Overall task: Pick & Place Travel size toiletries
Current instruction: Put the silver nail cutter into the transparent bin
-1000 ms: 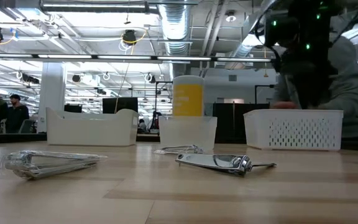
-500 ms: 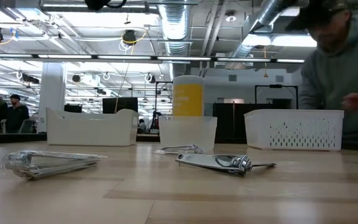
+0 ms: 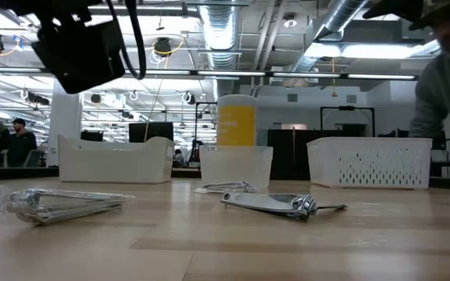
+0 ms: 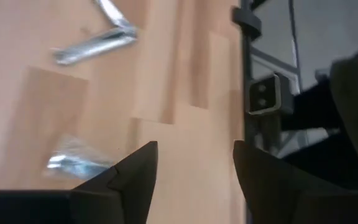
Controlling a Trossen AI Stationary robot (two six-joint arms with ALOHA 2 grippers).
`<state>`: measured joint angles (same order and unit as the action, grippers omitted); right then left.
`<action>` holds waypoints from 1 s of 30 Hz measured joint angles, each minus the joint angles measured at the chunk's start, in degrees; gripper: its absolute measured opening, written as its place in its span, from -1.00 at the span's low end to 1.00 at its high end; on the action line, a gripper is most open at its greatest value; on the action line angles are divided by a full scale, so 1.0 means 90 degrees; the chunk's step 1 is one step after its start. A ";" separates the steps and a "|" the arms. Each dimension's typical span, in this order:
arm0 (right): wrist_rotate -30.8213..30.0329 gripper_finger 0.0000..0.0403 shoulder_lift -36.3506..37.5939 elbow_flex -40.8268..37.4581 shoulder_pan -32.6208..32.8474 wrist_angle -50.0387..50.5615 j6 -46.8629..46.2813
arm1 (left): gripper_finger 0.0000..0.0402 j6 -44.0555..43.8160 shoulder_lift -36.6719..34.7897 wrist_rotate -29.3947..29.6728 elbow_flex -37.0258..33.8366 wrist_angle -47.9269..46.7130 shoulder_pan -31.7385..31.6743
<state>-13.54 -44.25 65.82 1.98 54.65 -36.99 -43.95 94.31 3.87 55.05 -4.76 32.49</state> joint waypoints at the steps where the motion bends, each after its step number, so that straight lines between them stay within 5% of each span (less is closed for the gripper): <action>1: 0.0000 0.44 0.0000 0.0000 0.0034 0.0029 0.0000 | 0.01 0.0024 0.0103 -0.0072 0.0116 -0.0012 0.0045; 4: 0.0000 0.44 0.0005 0.0000 0.0088 0.0092 0.0007 | -0.06 0.0292 0.0340 -0.0156 0.0625 -0.0382 0.0170; 9: 0.0000 0.44 0.0002 0.0000 0.0216 0.0092 0.0087 | -0.22 0.0745 0.0621 0.0037 0.1723 -0.2544 0.0323; 13: -0.0002 0.44 0.0002 0.0000 0.0317 0.0091 0.0103 | -0.31 -0.0913 0.0674 0.0038 0.1872 -0.3358 0.0192; 21: 0.0000 0.44 0.0002 0.0000 0.0386 0.0157 0.0104 | -0.30 -0.3652 0.0674 0.0023 0.1872 -0.3353 -0.0016; 30: 0.0000 0.44 0.0047 0.0000 0.0386 0.0212 0.0115 | -0.16 -0.4728 0.0674 0.0241 0.1671 -0.3267 -0.0124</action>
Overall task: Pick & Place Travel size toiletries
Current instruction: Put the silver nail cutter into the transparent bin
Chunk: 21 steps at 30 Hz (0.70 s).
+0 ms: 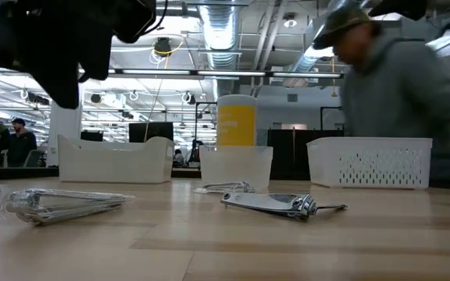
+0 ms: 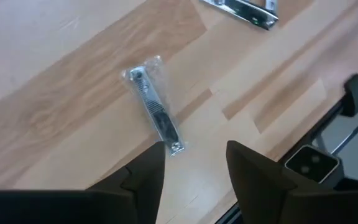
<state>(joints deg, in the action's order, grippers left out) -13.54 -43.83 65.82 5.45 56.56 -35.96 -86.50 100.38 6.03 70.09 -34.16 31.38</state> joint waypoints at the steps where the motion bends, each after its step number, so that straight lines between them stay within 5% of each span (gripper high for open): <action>1: 0.0000 0.44 0.0029 0.0000 0.0000 0.0000 0.0020 | -0.14 -0.0098 0.0000 0.0004 -0.0041 0.0053 0.0000; 21: 0.0000 0.44 0.0300 0.0000 0.0012 0.0048 0.0213 | -0.05 -0.1136 0.0859 -0.0125 -0.0176 0.0886 -0.0143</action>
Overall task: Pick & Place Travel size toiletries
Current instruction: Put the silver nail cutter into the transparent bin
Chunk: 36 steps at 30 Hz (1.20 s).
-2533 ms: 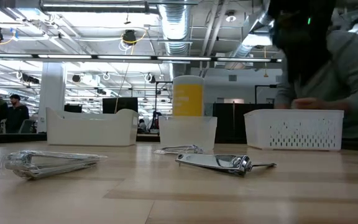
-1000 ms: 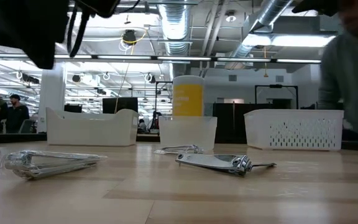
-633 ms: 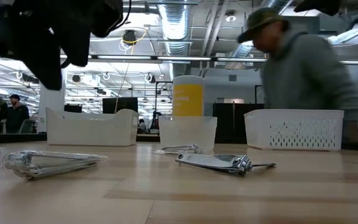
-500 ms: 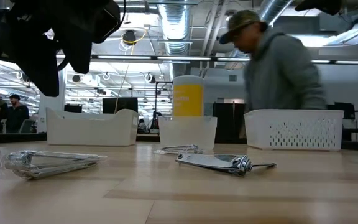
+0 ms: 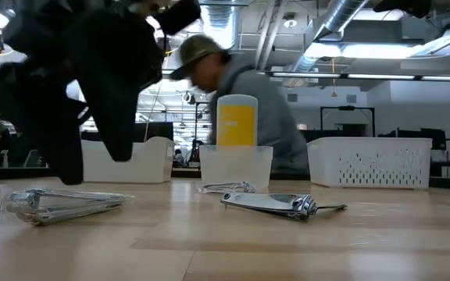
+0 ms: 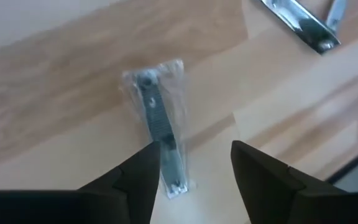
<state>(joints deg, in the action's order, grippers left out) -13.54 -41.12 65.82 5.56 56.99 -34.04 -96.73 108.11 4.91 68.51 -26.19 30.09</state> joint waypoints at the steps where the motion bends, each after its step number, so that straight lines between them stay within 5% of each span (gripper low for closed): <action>1: 0.0000 0.44 0.0000 0.0000 0.0000 0.0000 0.0000 | -0.07 0.0000 0.0038 0.0001 0.0000 0.0016 -0.0027; 6: 0.0000 0.44 0.0002 0.0000 0.0000 0.0000 0.0017 | -0.13 -0.0123 0.0113 -0.0058 0.0007 0.0049 -0.0066; 12: 0.0000 0.44 0.0002 0.0000 0.0000 0.0008 0.0017 | -0.17 -0.0267 0.0467 -0.0885 0.0037 0.0207 0.0029; 20: 0.0000 0.44 0.0000 0.0000 0.0000 0.0141 0.0067 | -0.28 -0.0307 0.0506 -0.0925 0.0029 0.0221 0.0038; 30: 0.0000 0.44 0.0000 0.0000 0.0000 0.0141 0.0123 | -0.76 -0.0420 0.0559 -0.0961 0.0012 0.0157 0.0039; 36: 0.0000 0.44 0.0000 0.0000 0.0000 0.0141 0.0165 | -0.73 -0.0420 0.0429 -0.0932 -0.0008 0.0195 -0.0089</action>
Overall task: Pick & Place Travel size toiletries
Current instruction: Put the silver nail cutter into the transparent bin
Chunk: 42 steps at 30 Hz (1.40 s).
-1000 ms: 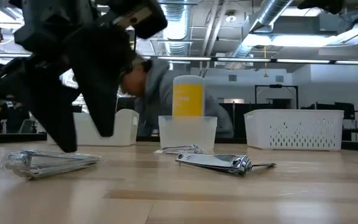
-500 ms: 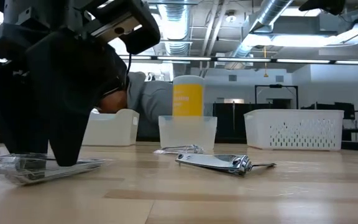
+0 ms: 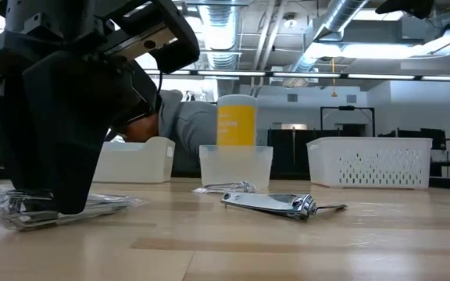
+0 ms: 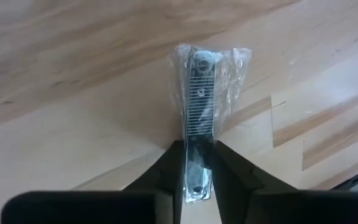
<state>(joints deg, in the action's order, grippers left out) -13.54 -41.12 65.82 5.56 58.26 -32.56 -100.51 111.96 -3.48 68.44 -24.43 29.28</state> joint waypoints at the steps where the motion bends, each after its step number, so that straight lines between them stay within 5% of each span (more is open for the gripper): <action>1: 0.0000 0.44 0.0000 0.0000 0.0000 0.0000 0.0007 | -0.72 0.0057 -0.0043 0.0060 -0.0011 -0.0011 -0.0029; 10: 0.0000 0.44 0.0000 0.0000 0.0000 0.0000 0.0017 | -0.73 0.0721 -0.0881 0.1078 -0.0009 -0.0033 -0.0628; 19: 0.0000 0.44 0.0000 0.0000 0.0000 -0.0002 0.0014 | -0.74 0.2477 -0.1989 0.2198 0.0001 0.0062 -0.1893; 32: 0.0000 0.44 -0.0005 0.0000 -0.0002 -0.0015 -0.0002 | -0.73 0.4524 -0.2303 0.2350 0.0003 0.0506 -0.3810; 42: -0.0002 0.44 -0.0007 0.0000 -0.0005 -0.0051 -0.0053 | -0.73 0.5028 -0.1971 0.2413 0.0020 0.0654 -0.4053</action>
<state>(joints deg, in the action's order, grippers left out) -13.56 -41.19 65.82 5.52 57.80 -33.04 -55.26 94.22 18.24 68.62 -18.54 -7.20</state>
